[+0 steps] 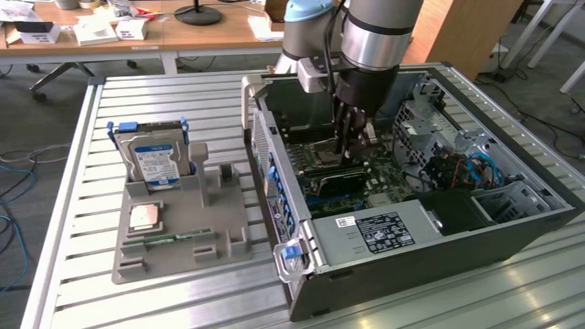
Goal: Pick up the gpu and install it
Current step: 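Press down on the gpu until it lock into place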
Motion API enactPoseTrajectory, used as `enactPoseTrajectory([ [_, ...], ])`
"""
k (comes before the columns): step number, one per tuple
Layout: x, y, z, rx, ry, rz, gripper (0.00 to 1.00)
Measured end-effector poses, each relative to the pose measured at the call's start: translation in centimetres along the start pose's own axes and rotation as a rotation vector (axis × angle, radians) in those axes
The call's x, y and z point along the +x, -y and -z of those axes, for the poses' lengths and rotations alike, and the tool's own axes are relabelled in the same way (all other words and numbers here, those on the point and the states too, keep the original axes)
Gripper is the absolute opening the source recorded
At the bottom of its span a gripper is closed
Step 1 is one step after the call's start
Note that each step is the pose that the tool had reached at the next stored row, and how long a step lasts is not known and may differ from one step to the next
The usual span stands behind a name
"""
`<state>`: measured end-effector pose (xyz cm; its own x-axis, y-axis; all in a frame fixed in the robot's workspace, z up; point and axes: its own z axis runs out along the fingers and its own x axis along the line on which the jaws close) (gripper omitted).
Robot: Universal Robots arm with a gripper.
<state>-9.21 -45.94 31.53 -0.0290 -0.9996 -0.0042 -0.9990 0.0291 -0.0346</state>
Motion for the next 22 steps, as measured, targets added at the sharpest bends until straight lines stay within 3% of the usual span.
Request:
enactPoseTrajectory([
  [9,0.0,0.0,0.0,0.0,0.0,0.0,0.33],
  [14,0.0,0.0,0.0,0.0,0.0,0.0,0.14],
  [22,-0.25,0.0,-0.03,0.0,-0.0003,0.0,0.11],
])
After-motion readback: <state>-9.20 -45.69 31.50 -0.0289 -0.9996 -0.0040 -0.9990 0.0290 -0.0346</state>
